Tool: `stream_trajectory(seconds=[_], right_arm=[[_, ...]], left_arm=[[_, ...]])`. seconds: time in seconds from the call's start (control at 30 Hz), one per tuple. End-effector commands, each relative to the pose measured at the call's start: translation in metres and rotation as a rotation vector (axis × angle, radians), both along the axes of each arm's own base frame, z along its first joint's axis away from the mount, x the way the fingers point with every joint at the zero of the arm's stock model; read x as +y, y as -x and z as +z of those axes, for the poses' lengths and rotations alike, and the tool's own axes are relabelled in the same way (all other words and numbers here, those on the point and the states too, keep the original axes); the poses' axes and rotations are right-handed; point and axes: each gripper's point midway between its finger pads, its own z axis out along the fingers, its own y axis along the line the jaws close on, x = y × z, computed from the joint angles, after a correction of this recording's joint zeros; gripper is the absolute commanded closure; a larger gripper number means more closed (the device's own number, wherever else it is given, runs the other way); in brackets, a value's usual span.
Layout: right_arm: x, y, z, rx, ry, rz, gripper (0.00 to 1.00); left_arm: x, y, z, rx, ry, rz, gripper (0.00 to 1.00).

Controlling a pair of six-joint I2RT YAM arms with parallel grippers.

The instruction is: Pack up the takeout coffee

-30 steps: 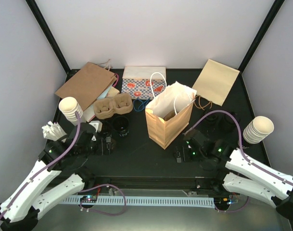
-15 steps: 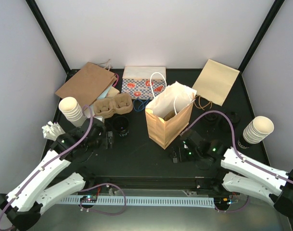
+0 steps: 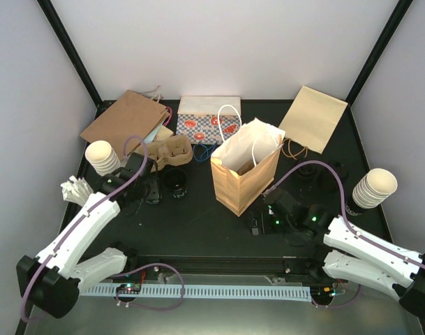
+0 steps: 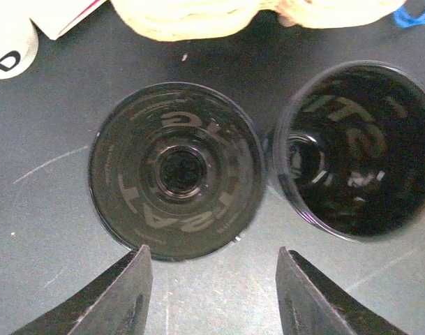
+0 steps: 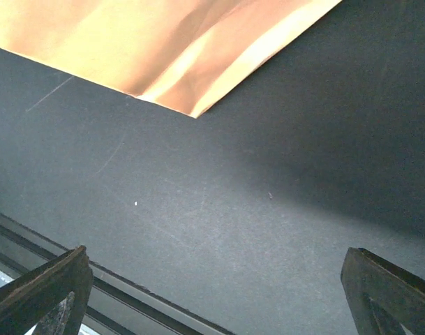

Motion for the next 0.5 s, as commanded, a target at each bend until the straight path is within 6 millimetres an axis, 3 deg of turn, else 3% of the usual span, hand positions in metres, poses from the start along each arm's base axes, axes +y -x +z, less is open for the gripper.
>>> stream_trajectory(seconds=[0.0, 0.17, 0.27, 0.47], right_arm=[[-0.010, -0.007, 0.009, -0.049, 0.034, -0.026, 0.00], [-0.020, -0.010, 0.012, -0.046, 0.110, -0.045, 0.00], [-0.025, -0.013, 0.012, -0.044, 0.139, -0.085, 0.00], [-0.049, -0.027, 0.029, -0.107, 0.145, -0.289, 0.00]], left_arm=[[0.010, -0.017, -0.006, -0.008, 0.024, 0.059, 0.52], [0.038, -0.019, 0.004, -0.016, -0.013, 0.143, 0.49], [0.047, -0.017, -0.003, -0.005, 0.003, 0.175, 0.48], [0.047, -0.019, -0.010, -0.021, 0.076, 0.216, 0.29]])
